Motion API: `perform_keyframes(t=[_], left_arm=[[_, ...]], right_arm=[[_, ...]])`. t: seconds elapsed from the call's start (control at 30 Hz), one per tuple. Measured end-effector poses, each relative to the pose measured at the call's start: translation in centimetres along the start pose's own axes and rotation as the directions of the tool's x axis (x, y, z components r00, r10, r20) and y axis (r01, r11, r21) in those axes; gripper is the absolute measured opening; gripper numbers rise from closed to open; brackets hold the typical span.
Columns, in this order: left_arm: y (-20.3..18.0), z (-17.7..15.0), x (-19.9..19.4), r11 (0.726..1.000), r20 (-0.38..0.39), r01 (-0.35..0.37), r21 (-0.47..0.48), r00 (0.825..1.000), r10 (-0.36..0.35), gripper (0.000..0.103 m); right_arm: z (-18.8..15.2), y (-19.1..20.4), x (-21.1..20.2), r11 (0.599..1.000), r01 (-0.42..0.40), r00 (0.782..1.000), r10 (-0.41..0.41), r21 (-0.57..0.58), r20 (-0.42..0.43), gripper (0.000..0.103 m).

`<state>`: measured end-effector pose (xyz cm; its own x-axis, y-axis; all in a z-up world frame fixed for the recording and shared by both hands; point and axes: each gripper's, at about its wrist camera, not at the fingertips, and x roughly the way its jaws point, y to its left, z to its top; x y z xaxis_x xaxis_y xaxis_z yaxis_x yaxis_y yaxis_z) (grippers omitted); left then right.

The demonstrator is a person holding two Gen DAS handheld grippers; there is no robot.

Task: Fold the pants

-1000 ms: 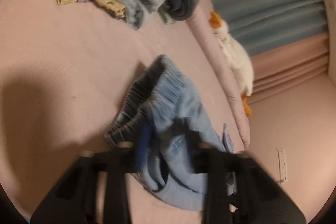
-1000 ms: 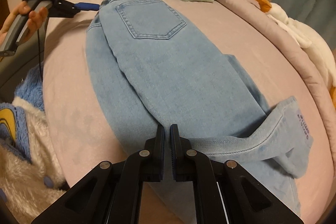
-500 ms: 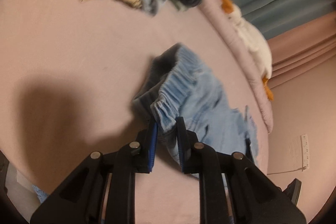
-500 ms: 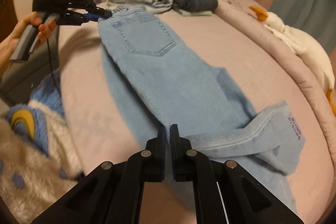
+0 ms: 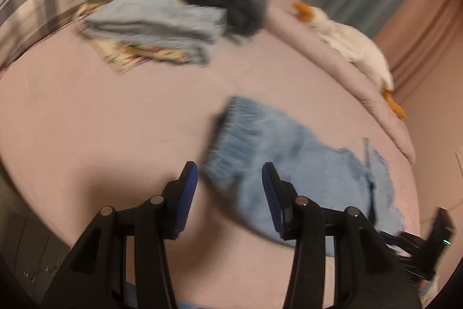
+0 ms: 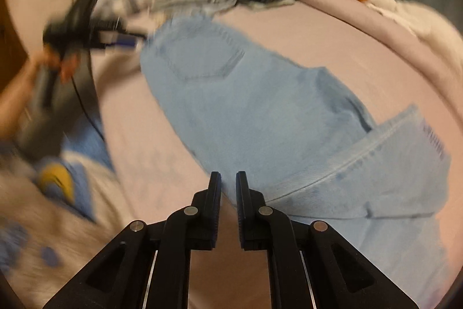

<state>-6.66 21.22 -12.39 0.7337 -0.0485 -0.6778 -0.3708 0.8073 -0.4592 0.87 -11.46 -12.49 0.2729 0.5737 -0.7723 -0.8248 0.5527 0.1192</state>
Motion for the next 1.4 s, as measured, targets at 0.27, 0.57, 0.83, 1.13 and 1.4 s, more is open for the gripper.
perform_keyframes(t=[0.27, 0.57, 0.83, 1.13, 1.4], left_arm=[[-10.0, -3.3, 5.3, 0.945, -0.194, 0.235, 0.228, 0.962, -0.192, 0.046], [-19.3, -7.9, 10.5, 0.808, -0.427, 0.431, 0.402, 0.868, -0.251, 0.048], [-23.6, -11.7, 12.9, 0.734, -0.506, 0.469, 0.491, 0.840, -0.198, 0.052], [-26.3, -14.9, 13.5, 0.683, -0.466, 0.421, 0.597, 0.875, -0.131, 0.017], [-27.1, -16.2, 12.3, 0.673, -0.453, 0.428, 0.603, 0.878, -0.152, 0.011]], right_arm=[[-0.6, -4.1, 3.2, 0.975, 0.000, 0.997, 0.018, 0.222, -0.079, 0.035], [2.6, -17.4, -1.6, 0.811, 0.179, 0.975, -0.222, 0.557, 0.011, 0.038], [8.3, -23.2, 5.5, 0.718, 0.274, 0.958, -0.265, 0.639, -0.114, 0.039], [9.0, -23.3, 8.4, 0.698, 0.435, 0.900, -0.360, 0.569, -0.246, 0.009], [3.2, -23.1, -3.0, 0.650, 0.250, 0.925, -0.379, 0.717, 0.021, 0.007]])
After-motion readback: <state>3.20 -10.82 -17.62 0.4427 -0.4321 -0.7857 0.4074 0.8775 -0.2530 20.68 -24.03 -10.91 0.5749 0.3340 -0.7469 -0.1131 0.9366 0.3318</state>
